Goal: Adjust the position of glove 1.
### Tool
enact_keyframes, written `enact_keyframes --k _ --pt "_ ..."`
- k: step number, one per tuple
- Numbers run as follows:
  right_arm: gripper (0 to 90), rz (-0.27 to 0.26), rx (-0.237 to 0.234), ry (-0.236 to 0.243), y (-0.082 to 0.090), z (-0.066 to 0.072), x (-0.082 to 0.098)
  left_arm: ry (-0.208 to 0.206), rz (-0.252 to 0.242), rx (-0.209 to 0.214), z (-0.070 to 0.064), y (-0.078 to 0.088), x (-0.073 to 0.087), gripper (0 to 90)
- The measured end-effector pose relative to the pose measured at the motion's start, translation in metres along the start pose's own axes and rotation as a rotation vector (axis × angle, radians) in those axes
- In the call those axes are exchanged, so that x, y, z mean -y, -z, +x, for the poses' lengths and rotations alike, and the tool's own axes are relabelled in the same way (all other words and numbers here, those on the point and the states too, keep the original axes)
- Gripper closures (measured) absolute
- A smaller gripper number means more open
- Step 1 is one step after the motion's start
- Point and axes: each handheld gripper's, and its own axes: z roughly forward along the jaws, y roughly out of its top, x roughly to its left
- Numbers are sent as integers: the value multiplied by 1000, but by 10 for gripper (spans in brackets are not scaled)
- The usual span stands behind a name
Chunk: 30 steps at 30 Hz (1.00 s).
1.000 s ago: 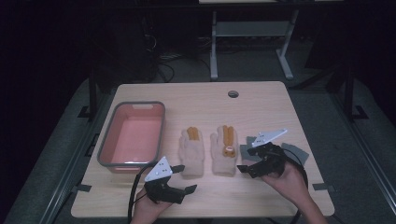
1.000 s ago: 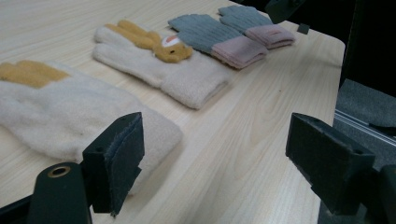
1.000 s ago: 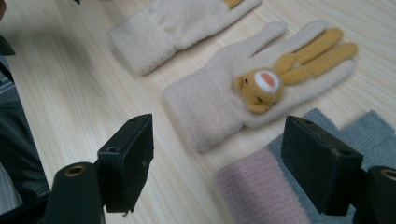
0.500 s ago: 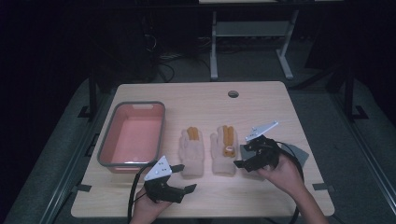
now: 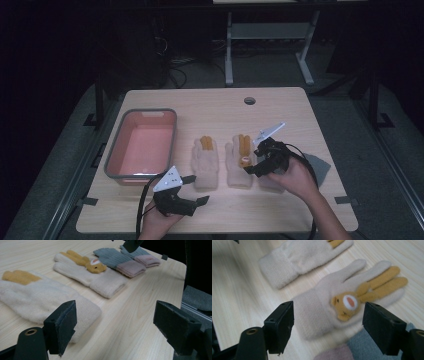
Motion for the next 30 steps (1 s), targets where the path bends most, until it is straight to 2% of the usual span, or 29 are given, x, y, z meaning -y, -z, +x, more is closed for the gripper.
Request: enact_keyframes --k 9,13,16,17,22,26,30 --pt "251 32 2 4 -15 -7 -11 1 -8 -1 1 0 0 189" --pt "251 46 -3 -38 -26 -16 -8 4 -5 3 1 -1 0 188" --pt "253 49 -6 -45 -31 -18 -7 1 3 4 1 -2 0 188" --pt "254 70 -6 -48 -37 -20 -6 3 2 6 0 -2 0 188" --pt "265 101 11 -46 -49 -23 -8 7 2 7 1 -3 1 188" --pt "298 112 19 -40 -55 -24 -9 8 2 7 1 -3 1 188" --pt "349 121 46 -56 -62 -25 -9 15 4 6 3 -4 1 188"
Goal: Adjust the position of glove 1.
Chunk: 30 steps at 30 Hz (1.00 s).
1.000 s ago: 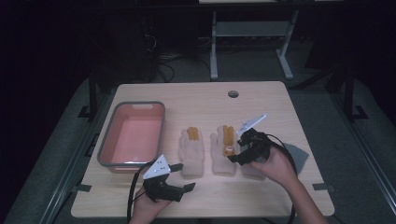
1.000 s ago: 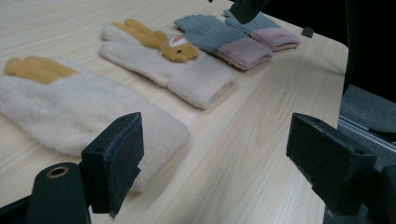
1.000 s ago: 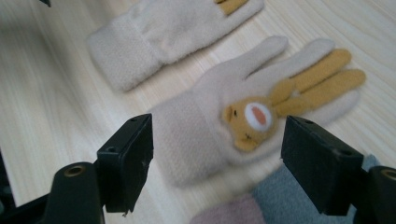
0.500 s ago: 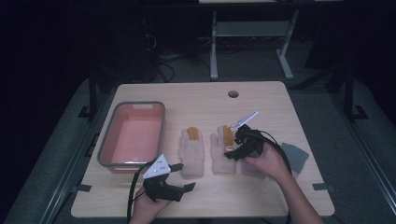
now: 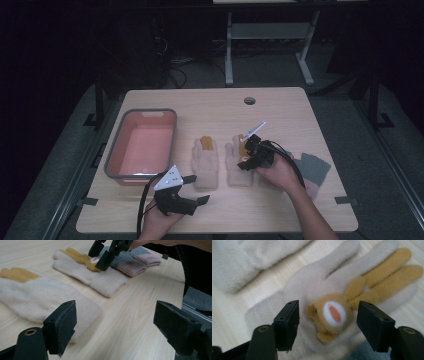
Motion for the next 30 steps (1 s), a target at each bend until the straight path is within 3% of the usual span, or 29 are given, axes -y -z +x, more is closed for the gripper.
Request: enact_keyframes --k 9,13,22,30 --pt "434 10 11 -27 -11 -5 2 2 -2 -5 1 0 0 183" --pt "496 26 35 -16 -13 -1 1 9 -5 -4 1 0 0 183" --pt "537 17 53 -31 -13 2 2 8 0 -3 0 1 0 183" --pt "580 46 60 -12 -10 4 -4 11 -3 -7 1 1 0 183"
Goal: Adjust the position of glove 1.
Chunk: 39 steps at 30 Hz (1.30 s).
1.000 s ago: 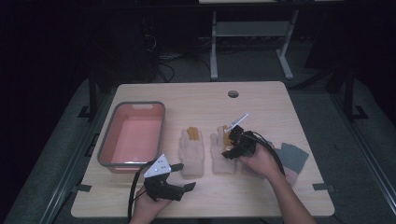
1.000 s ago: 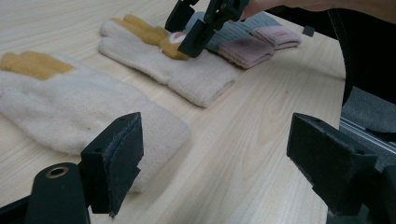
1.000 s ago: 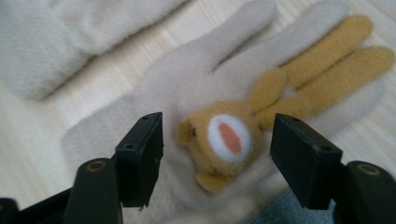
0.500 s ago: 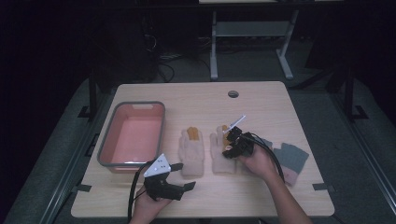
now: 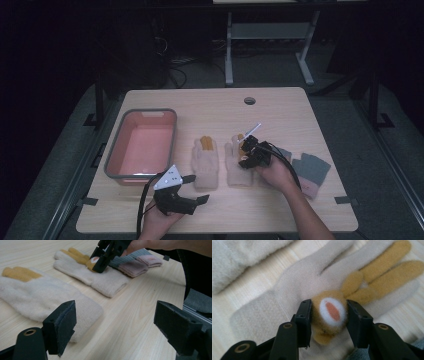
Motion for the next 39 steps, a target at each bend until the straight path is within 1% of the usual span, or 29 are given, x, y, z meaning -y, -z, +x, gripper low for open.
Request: enact_keyframes --k 2,3,8,12,14,15,17,21,22,23,27,29,30,31,34,37,39 --pt "588 7 -3 10 2 1 -1 -2 1 1 0 0 0 183" --pt "590 -8 -7 8 4 2 -2 -1 2 3 1 1 0 183" --pt "592 -24 -14 10 11 2 -1 4 -5 1 0 1 0 183" --pt "593 -20 -10 17 17 3 -3 7 -7 0 0 2 0 183" --pt "595 -24 -4 31 23 5 -6 8 -6 -2 1 2 0 183" --pt "595 -24 -4 31 23 5 -6 8 -6 -2 1 2 0 183" --pt "596 -41 -8 36 28 6 -8 11 -13 0 1 2 0 183" --pt "597 -48 4 68 38 10 -14 16 -19 -6 2 5 0 183" --pt "597 -48 4 68 38 10 -14 16 -19 -6 2 5 0 183" --pt "597 -60 7 79 43 12 -18 21 -23 -6 2 5 0 183" --pt "597 -81 7 86 51 16 -23 33 -31 -7 4 6 1 183" --pt "596 -89 -1 86 53 19 -27 36 -32 -8 3 7 1 183" --pt "596 -91 1 92 54 20 -28 24 -24 -9 3 7 1 182" --pt "597 -93 3 106 54 21 -31 21 -24 -9 3 7 0 182" --pt "596 -96 -2 113 55 23 -35 23 -23 -10 3 8 0 182" --pt "597 -113 -12 125 57 28 -45 35 -30 -9 3 8 1 182" --pt "596 -115 -18 128 56 29 -47 36 -36 -7 3 8 1 182"
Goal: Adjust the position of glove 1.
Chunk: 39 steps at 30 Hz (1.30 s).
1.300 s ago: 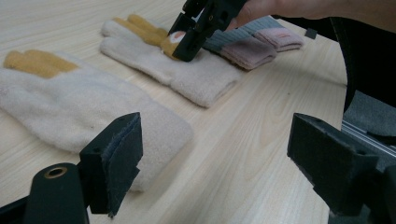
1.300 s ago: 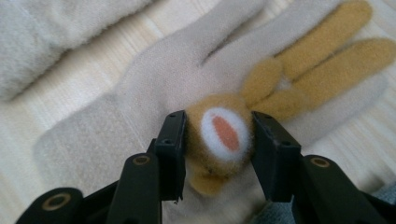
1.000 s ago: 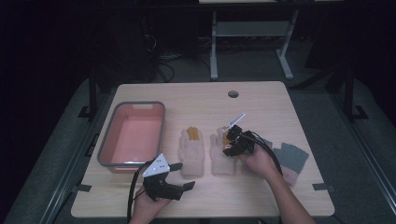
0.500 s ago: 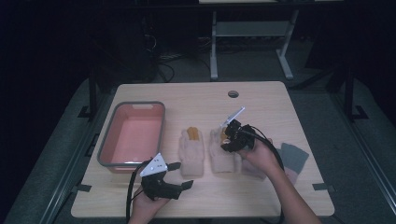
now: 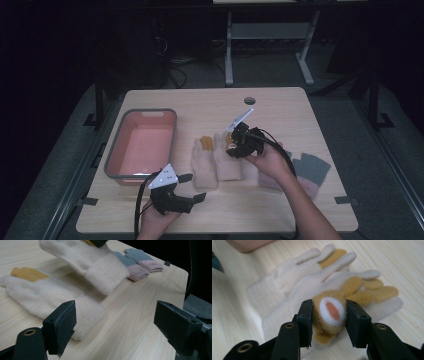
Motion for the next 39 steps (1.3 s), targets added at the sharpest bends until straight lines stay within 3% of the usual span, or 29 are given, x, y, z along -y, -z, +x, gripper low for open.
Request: enact_keyframes --k 12,18,28,39 --pt "596 -23 -40 51 -11 17 -29 -10 2 -2 1 1 0 181" --pt "595 -10 -53 60 -18 23 -39 1 1 1 0 1 0 181" --pt "595 -1 -68 78 -31 30 -49 3 -8 -2 2 3 -1 181" --pt "591 21 -79 61 -47 30 -49 3 -8 -3 3 3 -1 182"
